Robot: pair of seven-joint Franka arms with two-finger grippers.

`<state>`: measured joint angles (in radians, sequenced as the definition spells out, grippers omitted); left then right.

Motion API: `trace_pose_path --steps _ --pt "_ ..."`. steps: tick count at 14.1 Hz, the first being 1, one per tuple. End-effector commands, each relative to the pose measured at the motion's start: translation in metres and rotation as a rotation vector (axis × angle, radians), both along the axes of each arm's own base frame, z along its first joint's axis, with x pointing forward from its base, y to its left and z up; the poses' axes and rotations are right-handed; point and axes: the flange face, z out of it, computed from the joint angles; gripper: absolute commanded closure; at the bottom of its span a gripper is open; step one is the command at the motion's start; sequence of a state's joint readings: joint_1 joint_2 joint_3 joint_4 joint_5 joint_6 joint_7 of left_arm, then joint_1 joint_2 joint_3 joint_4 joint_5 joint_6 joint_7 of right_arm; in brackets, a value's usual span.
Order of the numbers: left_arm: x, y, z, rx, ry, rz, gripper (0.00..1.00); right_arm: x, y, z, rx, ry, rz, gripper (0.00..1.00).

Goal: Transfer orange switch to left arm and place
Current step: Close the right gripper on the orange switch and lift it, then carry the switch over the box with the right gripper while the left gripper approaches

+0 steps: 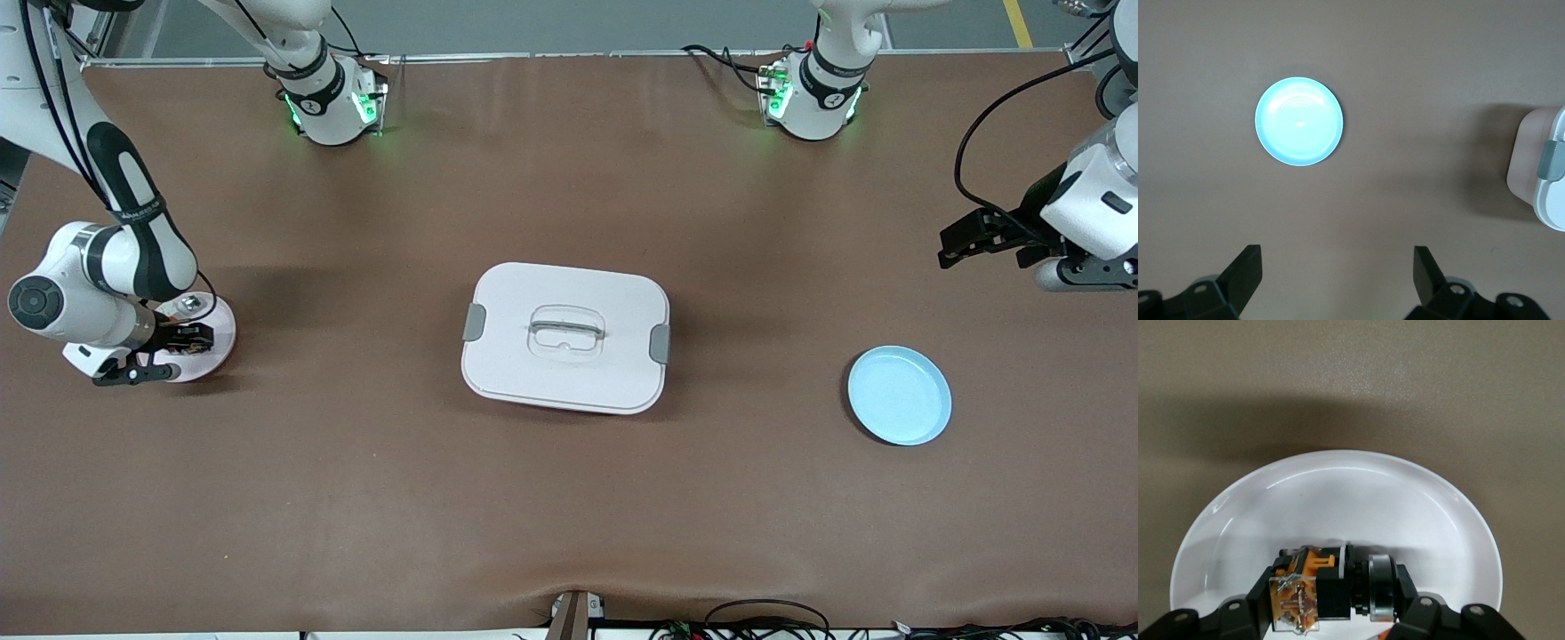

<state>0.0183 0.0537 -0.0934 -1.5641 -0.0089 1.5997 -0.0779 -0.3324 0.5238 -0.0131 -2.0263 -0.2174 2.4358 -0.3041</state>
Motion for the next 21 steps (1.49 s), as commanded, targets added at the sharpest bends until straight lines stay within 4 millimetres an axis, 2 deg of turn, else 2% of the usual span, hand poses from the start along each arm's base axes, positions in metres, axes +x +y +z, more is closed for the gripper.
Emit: trace_pose_path --steps 1,4,7,12,15,17,21 --pt "-0.007 0.005 0.005 0.014 -0.01 -0.016 0.0 0.001 -0.005 0.013 -0.007 0.012 -0.001 1.0" --pt "-0.007 0.004 0.006 0.009 -0.011 -0.014 0.0 0.016 -0.006 0.043 -0.003 0.082 -0.027 1.0" --pt "-0.007 0.003 0.007 0.003 -0.012 -0.012 0.0 0.02 0.001 0.061 0.034 0.096 -0.067 1.0" --pt "-0.009 -0.008 0.012 -0.03 -0.01 -0.014 0.0 0.021 0.037 0.094 0.085 0.161 -0.199 1.0" --pt "-0.012 -0.022 0.017 -0.099 0.006 -0.016 0.0 0.021 0.064 0.116 0.103 0.191 -0.293 1.0" --pt "-0.014 -0.028 0.018 -0.152 0.018 -0.005 0.0 0.024 0.093 0.134 0.094 0.209 -0.358 1.0" --pt "-0.015 -0.057 0.015 -0.268 0.045 -0.031 0.0 0.033 0.138 0.165 0.14 0.267 -0.478 1.0"
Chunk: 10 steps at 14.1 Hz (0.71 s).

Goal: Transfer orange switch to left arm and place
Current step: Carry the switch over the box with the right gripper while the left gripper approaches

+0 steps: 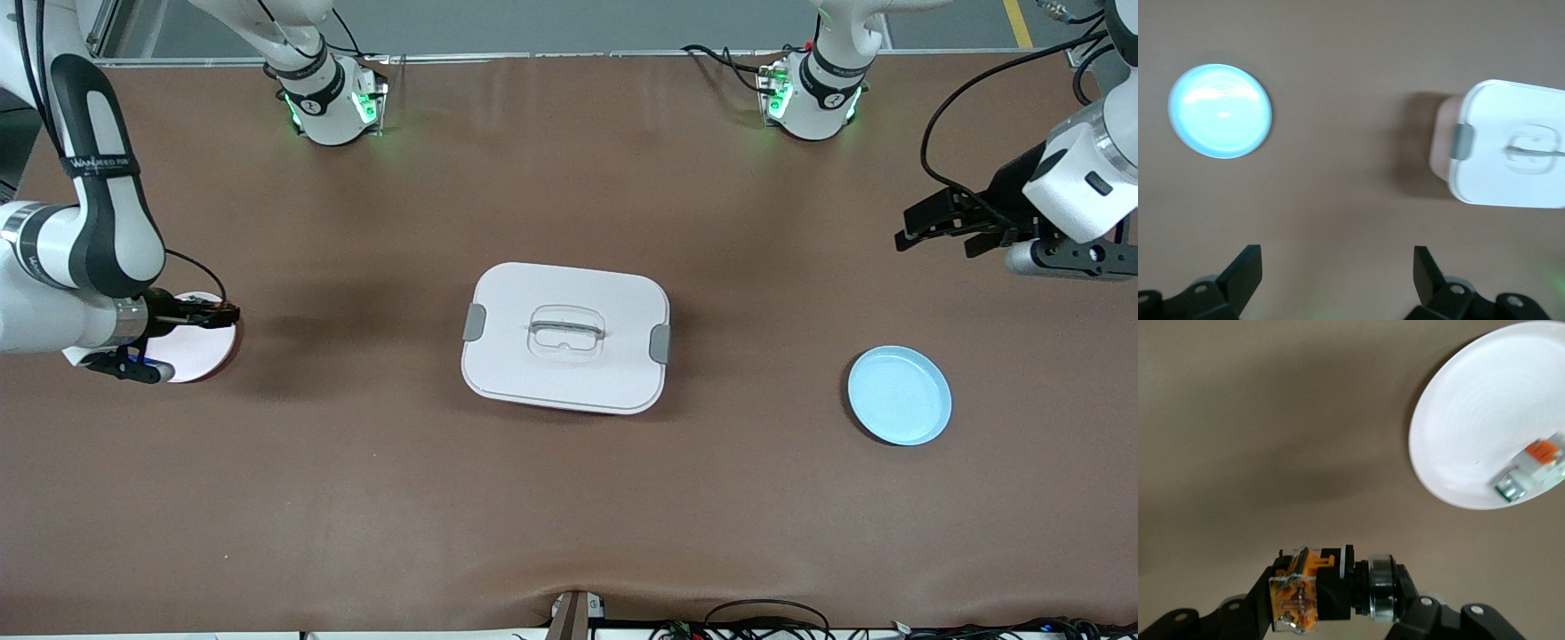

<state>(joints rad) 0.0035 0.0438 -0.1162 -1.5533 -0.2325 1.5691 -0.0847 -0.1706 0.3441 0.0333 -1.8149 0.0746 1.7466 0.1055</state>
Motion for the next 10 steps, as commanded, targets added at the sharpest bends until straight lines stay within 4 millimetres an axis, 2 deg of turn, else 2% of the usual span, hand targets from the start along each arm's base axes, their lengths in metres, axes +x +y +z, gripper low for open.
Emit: trace_pose_path --steps 1,7,10 --pt "-0.006 -0.023 0.003 -0.077 0.021 -0.018 0.0 0.004 0.025 0.021 -0.006 0.023 -0.077 1.0" --pt "-0.007 -0.08 -0.003 -0.276 0.081 -0.025 0.0 0.016 0.107 0.067 -0.002 0.08 -0.252 1.0" --pt "-0.004 -0.117 -0.005 -0.37 0.074 -0.011 0.0 0.022 0.153 0.085 -0.024 0.077 -0.327 1.0"
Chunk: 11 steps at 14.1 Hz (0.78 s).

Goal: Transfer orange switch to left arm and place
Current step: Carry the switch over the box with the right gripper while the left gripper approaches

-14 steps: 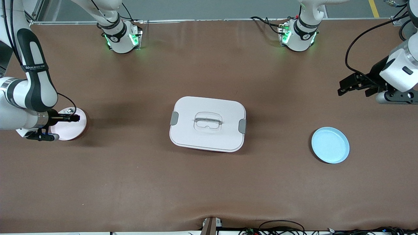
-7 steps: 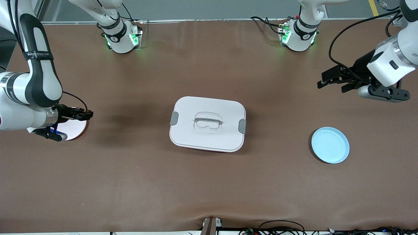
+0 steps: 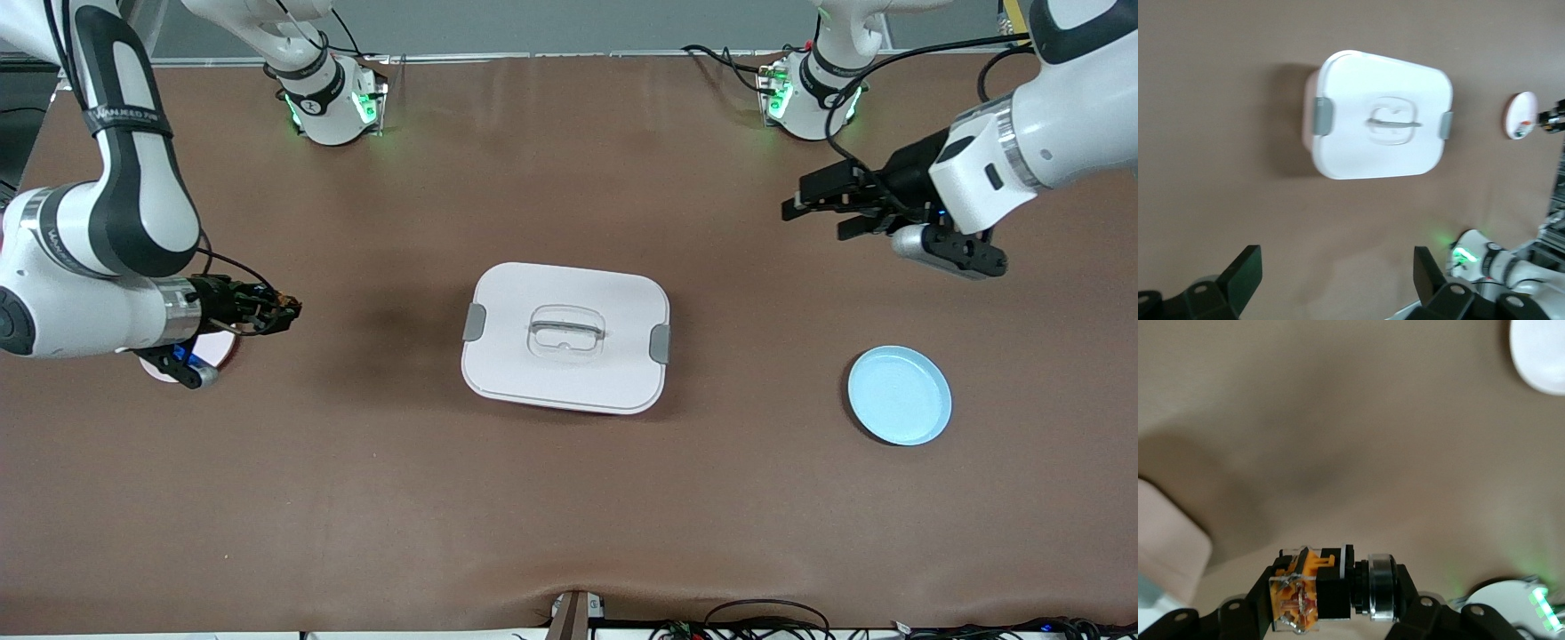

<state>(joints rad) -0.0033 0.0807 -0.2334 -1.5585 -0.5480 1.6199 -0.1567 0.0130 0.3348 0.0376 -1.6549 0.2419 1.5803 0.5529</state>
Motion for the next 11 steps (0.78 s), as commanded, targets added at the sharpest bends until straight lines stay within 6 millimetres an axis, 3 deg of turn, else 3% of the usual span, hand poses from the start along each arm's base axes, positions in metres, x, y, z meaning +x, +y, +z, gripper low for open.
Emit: trace_pose_path --steps 1,4,8,11 --pt "0.004 -0.03 0.0 -0.089 -0.009 0.019 0.0 0.002 0.042 0.022 0.0 0.007 -0.075 1.0" --pt "0.009 -0.063 -0.004 -0.172 -0.019 0.046 0.0 0.006 0.065 0.04 0.042 0.01 -0.155 1.0" --pt "0.013 -0.107 -0.012 -0.275 -0.017 0.112 0.0 0.009 0.126 0.074 0.058 0.025 -0.282 1.0" --pt "0.018 -0.136 -0.022 -0.337 -0.034 0.166 0.0 0.014 0.172 0.081 0.065 0.072 -0.38 1.0"
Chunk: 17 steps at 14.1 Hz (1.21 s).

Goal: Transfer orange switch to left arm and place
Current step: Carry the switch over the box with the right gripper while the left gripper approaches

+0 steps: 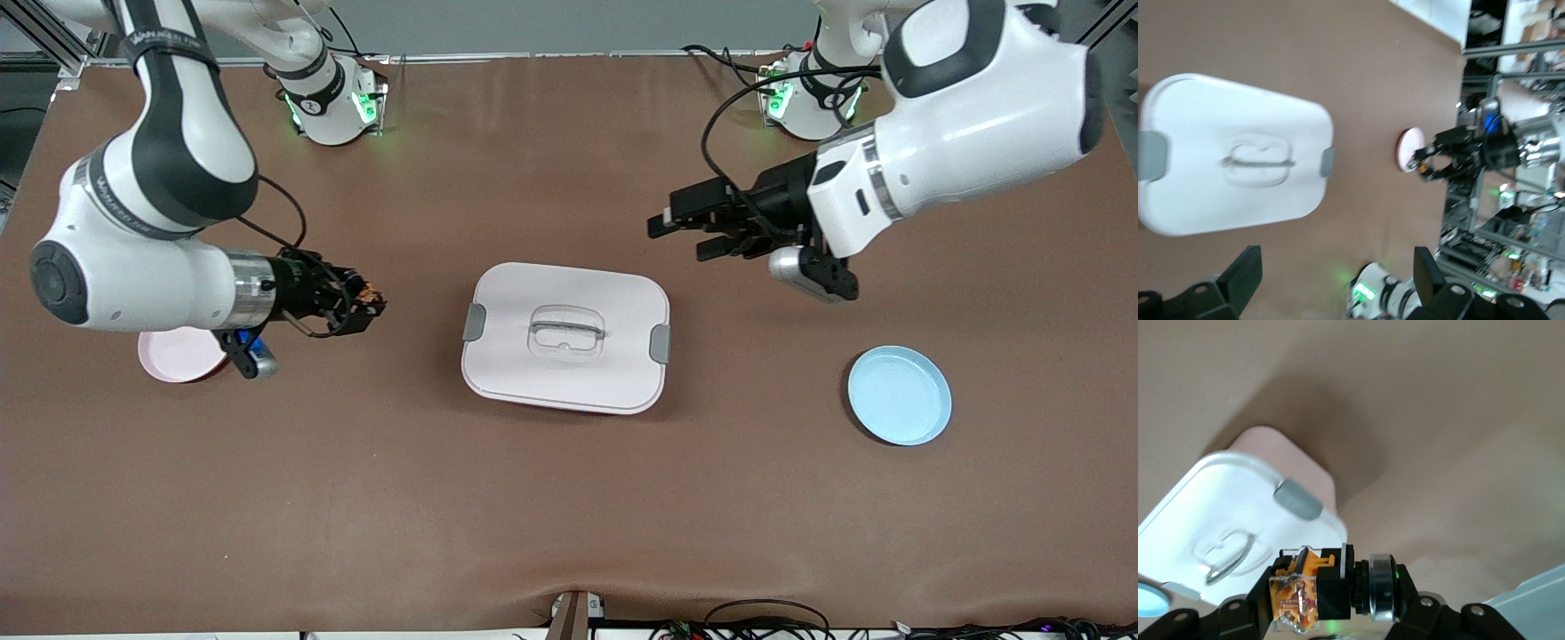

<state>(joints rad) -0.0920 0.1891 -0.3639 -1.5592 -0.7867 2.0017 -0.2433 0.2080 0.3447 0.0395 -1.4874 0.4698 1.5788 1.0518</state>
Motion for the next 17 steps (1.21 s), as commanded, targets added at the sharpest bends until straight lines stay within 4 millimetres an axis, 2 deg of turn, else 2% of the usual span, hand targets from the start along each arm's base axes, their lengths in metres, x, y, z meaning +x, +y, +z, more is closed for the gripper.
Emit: trace_pose_path --steps 1,5,8,11,15,17 --pt "0.004 -0.024 -0.008 -0.051 0.008 0.059 0.0 0.013 0.04 0.01 0.019 0.047 -0.092 1.0" --pt "0.008 -0.059 -0.028 -0.117 0.006 0.151 0.0 0.015 0.09 0.026 0.044 0.08 -0.179 1.0" --pt "0.009 -0.08 -0.045 -0.146 -0.003 0.199 0.0 0.018 0.119 0.05 0.084 0.101 -0.287 1.0" --pt "0.017 -0.093 -0.065 -0.149 0.013 0.194 0.0 0.025 0.135 0.06 0.111 0.114 -0.368 1.0" --pt "0.014 -0.117 -0.077 -0.154 -0.015 0.182 0.0 0.032 0.158 0.056 0.127 0.117 -0.422 1.0" --pt "0.013 -0.121 -0.08 -0.15 -0.045 0.161 0.0 0.035 0.169 0.053 0.131 0.113 -0.445 1.0"
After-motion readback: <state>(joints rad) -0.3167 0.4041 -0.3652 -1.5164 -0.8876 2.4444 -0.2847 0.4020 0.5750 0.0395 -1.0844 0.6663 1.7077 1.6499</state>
